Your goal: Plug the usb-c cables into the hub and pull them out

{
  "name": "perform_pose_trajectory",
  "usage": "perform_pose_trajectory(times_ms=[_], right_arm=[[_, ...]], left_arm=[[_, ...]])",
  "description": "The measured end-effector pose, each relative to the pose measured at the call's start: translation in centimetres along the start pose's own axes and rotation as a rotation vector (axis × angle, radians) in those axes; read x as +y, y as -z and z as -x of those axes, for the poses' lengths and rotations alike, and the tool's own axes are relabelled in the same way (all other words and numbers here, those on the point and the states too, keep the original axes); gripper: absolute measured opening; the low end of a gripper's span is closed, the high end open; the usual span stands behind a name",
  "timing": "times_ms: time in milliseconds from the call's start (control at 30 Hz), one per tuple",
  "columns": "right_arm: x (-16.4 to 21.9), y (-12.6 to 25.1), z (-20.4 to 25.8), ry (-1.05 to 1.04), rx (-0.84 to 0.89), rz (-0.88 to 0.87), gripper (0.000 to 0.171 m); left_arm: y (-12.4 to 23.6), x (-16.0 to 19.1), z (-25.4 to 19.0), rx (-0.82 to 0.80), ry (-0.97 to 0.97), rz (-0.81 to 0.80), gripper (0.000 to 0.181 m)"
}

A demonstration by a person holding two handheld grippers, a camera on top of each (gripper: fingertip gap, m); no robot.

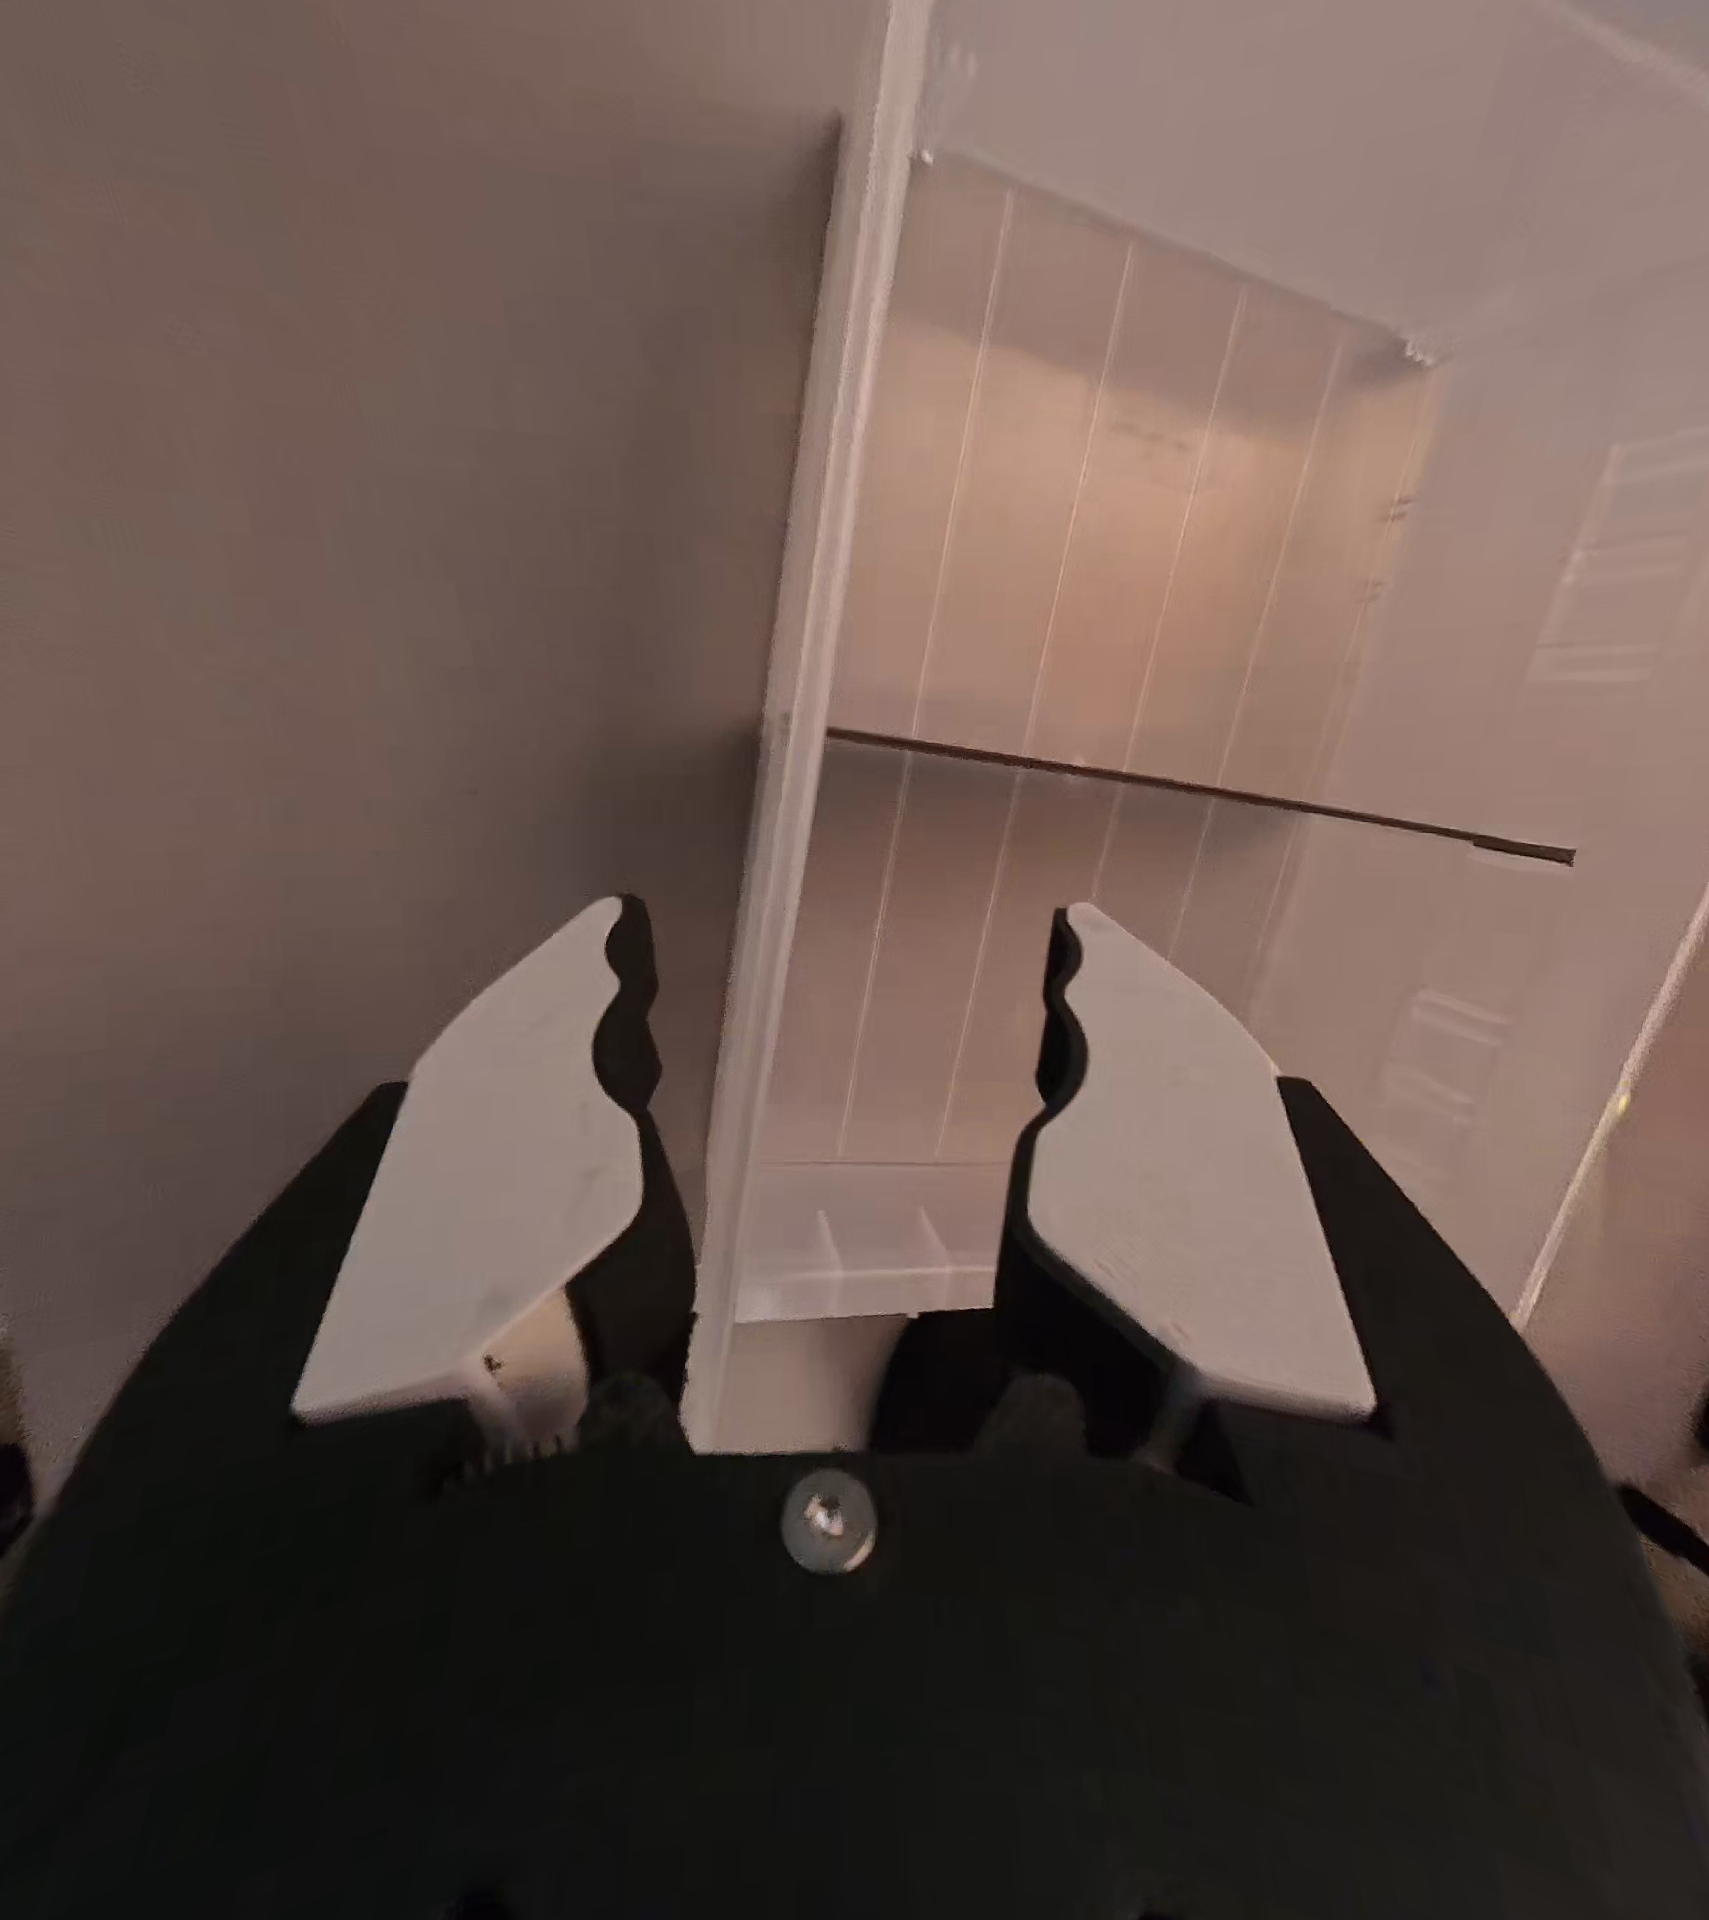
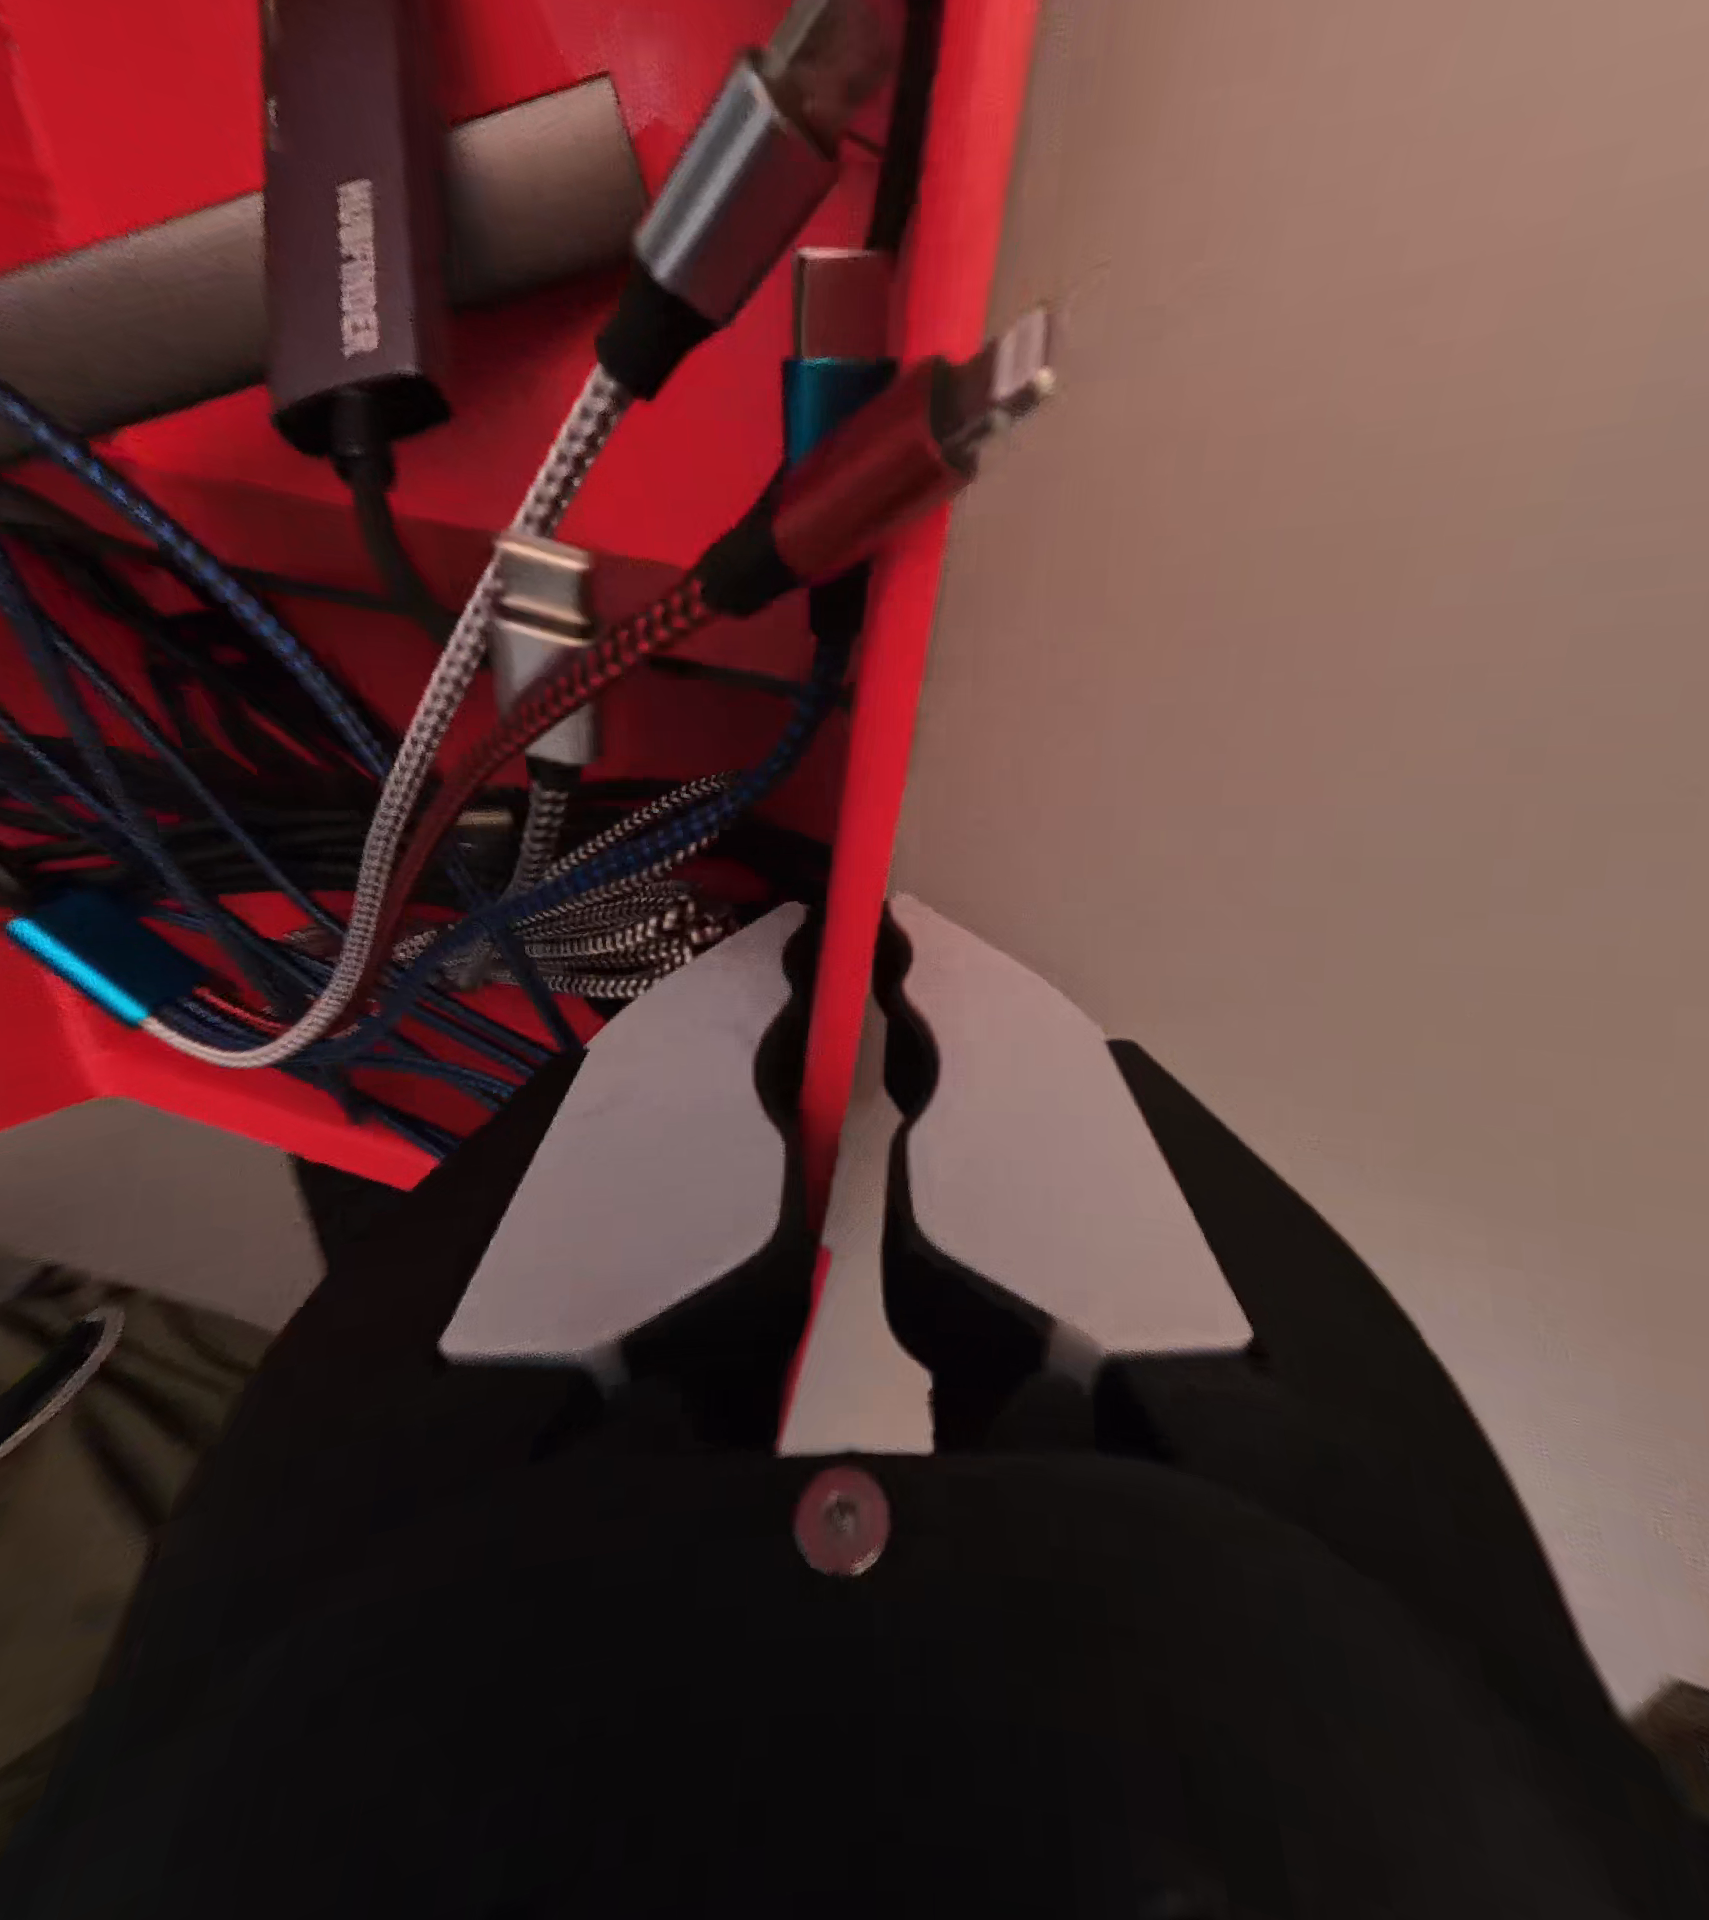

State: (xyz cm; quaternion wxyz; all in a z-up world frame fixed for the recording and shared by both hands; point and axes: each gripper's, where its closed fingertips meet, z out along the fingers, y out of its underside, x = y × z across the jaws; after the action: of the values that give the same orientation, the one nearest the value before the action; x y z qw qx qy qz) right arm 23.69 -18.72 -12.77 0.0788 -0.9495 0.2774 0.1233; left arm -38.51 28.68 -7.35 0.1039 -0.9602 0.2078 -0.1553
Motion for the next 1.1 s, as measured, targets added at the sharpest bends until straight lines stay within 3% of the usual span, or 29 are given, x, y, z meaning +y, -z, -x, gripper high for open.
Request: perform_pose_trajectory(times_ms=[200,300,367,567,667,733,933,1100], right_arm=[[-0.2,0.0,0.0,-0.017,-0.016,-0.008,0.011],[-0.2,0.0,0.0,-0.022,0.014,0.009,0.01],[-0.1,-0.1,0.3,-0.02,0.021,0.025,0.01],[-0.2,-0.8,2.6,0.066,0.063,0.106,0.009],[-0.8,-1.2,4.0,0.121,0.093,0.126,0.012],[-1.2,-1.5,4.8,0.143,0.099,0.132,0.012],[-2.0,-2.4,7.8,0.201,0.106,0.16,0.012],[-2.7,-3.3,11.0,0.262,0.095,0.164,0.014]], left_arm=[[-1.5,0.8,1.0,-0.007,0.024,0.078,0.061],[-2.1,0.7,0.7,0.041,0.037,0.098,0.026],[-2.4,1.0,0.9,0.014,0.031,0.128,0.013],[-3.0,2.3,-0.9,-0.114,-0.162,0.267,0.003],[-3.8,2.6,-2.4,-0.247,-0.263,0.348,0.02],[-4.2,2.5,-3.5,-0.329,-0.327,0.38,0.019],[-5.7,3.1,-9.3,-0.344,-0.521,0.409,0.027],[-6.5,3.6,-12.2,-0.463,-0.675,0.432,0.045]])
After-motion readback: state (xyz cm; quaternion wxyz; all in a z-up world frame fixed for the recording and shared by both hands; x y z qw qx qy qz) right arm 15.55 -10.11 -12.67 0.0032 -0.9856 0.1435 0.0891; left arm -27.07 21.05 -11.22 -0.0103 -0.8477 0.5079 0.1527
